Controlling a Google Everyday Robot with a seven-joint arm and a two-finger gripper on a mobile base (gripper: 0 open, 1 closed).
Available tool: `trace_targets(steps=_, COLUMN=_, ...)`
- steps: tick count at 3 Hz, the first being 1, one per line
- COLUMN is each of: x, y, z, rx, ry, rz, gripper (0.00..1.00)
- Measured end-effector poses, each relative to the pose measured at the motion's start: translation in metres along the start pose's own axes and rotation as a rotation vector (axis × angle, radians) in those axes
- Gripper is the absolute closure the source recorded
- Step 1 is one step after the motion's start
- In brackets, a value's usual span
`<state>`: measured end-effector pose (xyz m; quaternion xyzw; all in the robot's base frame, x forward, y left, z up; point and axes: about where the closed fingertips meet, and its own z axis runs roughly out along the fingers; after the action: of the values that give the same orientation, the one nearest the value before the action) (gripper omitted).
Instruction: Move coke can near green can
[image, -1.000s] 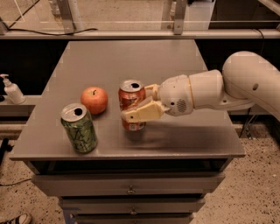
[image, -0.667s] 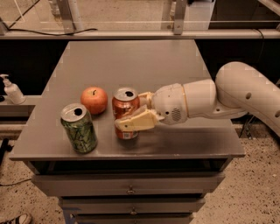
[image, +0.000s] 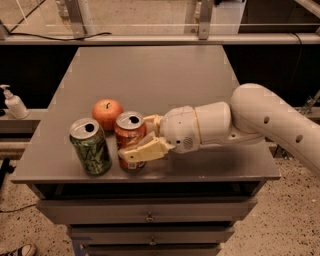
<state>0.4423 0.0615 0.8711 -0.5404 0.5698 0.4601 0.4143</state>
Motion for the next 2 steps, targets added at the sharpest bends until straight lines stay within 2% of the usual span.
trace_targets(steps=1, x=-0.001, y=0.0054, z=0.0091, rx=-0.021, ry=-0.001, rz=-0.047, gripper=0.82)
trace_targets(steps=2, x=-0.0024, y=0.0089, z=0.0137, rx=-0.032, ry=-0.008, rz=-0.076, gripper=0.59)
